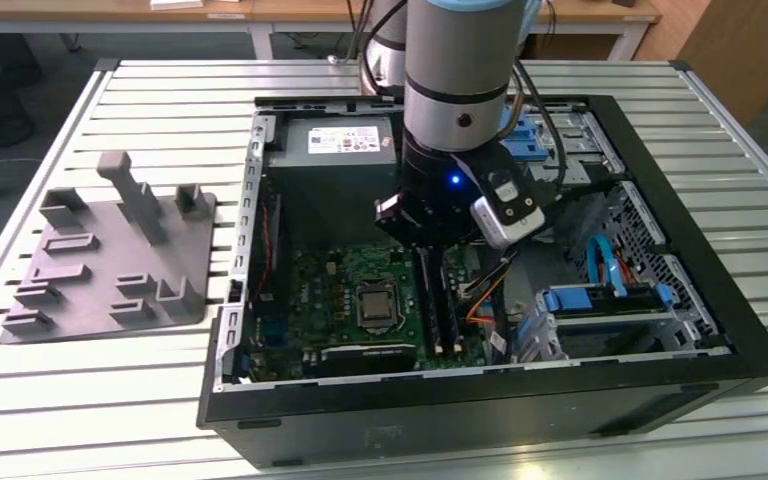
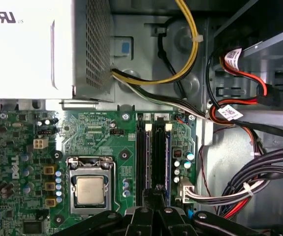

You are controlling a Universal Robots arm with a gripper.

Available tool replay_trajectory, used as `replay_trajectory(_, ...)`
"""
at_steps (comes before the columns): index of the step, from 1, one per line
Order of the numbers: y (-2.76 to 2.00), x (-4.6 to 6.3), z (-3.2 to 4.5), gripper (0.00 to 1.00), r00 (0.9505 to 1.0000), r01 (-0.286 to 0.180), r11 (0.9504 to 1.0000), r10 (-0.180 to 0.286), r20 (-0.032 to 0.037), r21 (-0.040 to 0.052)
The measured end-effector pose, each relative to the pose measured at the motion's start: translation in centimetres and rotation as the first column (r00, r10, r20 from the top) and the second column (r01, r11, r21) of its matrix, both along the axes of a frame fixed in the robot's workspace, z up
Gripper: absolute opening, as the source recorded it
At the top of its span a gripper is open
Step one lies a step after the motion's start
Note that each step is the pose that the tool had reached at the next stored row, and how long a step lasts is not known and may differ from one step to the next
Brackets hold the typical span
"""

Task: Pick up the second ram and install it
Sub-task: 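Press down the second ram until it locks into place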

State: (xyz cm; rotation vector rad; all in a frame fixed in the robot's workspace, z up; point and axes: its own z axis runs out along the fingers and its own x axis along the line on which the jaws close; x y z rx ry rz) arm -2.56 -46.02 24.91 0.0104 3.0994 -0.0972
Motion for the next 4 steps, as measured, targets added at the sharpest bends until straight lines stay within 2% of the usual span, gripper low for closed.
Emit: replay_trajectory(4,0.00,0.00,0.01,0.10,1.0000,0.000,1.0000,0.000,-0.0001,-0.0002)
